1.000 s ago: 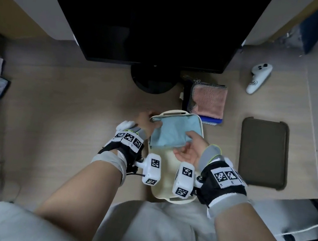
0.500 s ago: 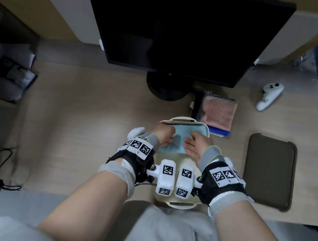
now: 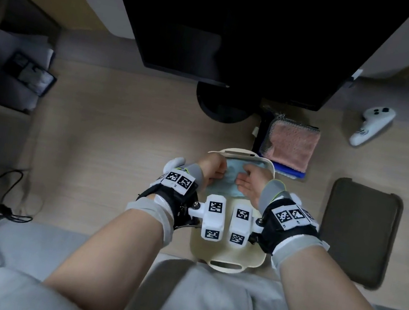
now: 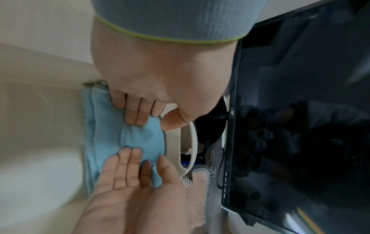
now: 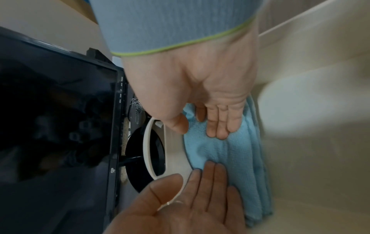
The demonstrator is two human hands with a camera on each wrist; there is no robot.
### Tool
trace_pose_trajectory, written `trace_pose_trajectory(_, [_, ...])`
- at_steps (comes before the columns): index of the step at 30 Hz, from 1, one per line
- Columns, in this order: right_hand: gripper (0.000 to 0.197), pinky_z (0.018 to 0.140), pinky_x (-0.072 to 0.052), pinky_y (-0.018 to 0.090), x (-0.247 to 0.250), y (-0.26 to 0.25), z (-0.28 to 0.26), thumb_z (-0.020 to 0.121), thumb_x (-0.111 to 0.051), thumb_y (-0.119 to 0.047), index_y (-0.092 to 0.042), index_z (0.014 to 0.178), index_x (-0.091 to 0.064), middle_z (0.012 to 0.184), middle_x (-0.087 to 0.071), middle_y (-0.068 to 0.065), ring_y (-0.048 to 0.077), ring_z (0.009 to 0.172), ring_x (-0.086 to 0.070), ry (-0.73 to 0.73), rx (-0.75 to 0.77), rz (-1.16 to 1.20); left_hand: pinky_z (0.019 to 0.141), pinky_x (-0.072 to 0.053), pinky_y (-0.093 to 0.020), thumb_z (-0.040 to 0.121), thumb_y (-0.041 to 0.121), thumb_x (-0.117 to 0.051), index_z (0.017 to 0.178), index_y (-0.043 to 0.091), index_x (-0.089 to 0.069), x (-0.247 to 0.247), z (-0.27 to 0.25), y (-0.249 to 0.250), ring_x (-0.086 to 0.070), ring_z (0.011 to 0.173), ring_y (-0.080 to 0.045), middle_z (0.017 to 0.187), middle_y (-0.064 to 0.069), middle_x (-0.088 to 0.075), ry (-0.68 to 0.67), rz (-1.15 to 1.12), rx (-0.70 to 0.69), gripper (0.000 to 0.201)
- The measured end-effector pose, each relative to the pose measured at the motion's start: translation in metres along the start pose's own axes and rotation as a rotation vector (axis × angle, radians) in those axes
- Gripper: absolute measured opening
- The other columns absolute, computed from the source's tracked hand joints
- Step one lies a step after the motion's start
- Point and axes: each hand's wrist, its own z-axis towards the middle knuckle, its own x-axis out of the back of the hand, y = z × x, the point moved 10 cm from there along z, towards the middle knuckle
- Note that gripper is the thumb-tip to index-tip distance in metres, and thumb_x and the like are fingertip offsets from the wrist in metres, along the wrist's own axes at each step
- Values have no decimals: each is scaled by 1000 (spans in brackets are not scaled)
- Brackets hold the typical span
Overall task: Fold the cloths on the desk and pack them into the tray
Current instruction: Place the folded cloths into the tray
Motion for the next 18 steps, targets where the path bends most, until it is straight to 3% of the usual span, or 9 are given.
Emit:
trace_pose_trajectory(3, [18,94,-46,37,0,-4,-14,97,-50,-27,-13,109,-53,115,-60,17,31,113,-58,-83,-44,25,83,-40,-30,83,16,-47,77,12,-54,-2,-10,4,-53,79,-23,86,-7,-59,-11,34,-5,10])
trace_pose_trajectory(4, [16,92,-47,37,4,-11,-20,96,-52,-29,-14,101,-52,118,-59,18,31,114,-58,-96,-30,3,82,-42,-31,83,18,-48,79,11,-56,-3,-15,10,-54,80,-24,85,-8,-60,-13,51,-16,11])
trace_pose_trajectory(7, [17,62,-48,30,25,-35,-30,94,-52,-23,-14,80,-50,91,-67,14,23,72,-64,-58,38,-125,60,-44,-25,86,12,-45,71,8,-57,4,-22,26,-53,59,-22,62,-7,-58,39,72,-39,20])
trace_pose_trajectory(9, [20,43,-32,20,51,-58,-37,89,-52,-19,-15,70,-49,61,-63,5,14,43,-50,53,98,-211,49,-37,-18,89,9,-42,64,11,-53,6,-29,46,-47,43,-15,45,0,-53,97,35,-92,27])
trace_pose_trajectory(10, [22,40,-27,17,69,-69,-40,87,-54,-21,-15,66,-49,56,-58,2,13,39,-45,114,130,-224,44,-34,-15,90,9,-41,62,12,-51,4,-34,59,-45,37,-13,41,1,-51,130,30,-135,30])
trace_pose_trajectory(12, [26,38,-33,19,93,-89,-37,90,-57,-23,-12,68,-50,62,-52,4,12,39,-50,191,181,-230,40,-34,-16,88,10,-45,57,10,-51,-1,-38,84,-45,36,-17,47,-6,-51,191,75,-232,31])
trace_pose_trajectory(14, [21,51,-44,15,112,-96,-24,92,-59,-27,-6,88,-59,77,-57,9,10,54,-63,229,189,-174,50,-43,-23,82,16,-52,57,9,-54,-9,-41,106,-50,47,-23,57,-9,-55,222,84,-332,26])
trace_pose_trajectory(16, [60,77,-44,25,131,-89,-7,83,-65,-45,-1,123,-55,111,-62,13,22,95,-65,319,101,-191,67,-46,-30,74,25,-57,67,10,-62,-25,-36,116,-54,63,-21,67,-7,-59,221,92,-383,17])
trace_pose_trajectory(18, [80,91,-42,33,143,-79,5,78,-68,-52,-2,137,-44,132,-55,14,29,117,-56,349,9,-184,71,-44,-26,80,26,-63,88,8,-70,-38,-31,128,-55,77,-17,76,-1,-60,237,199,-429,21])
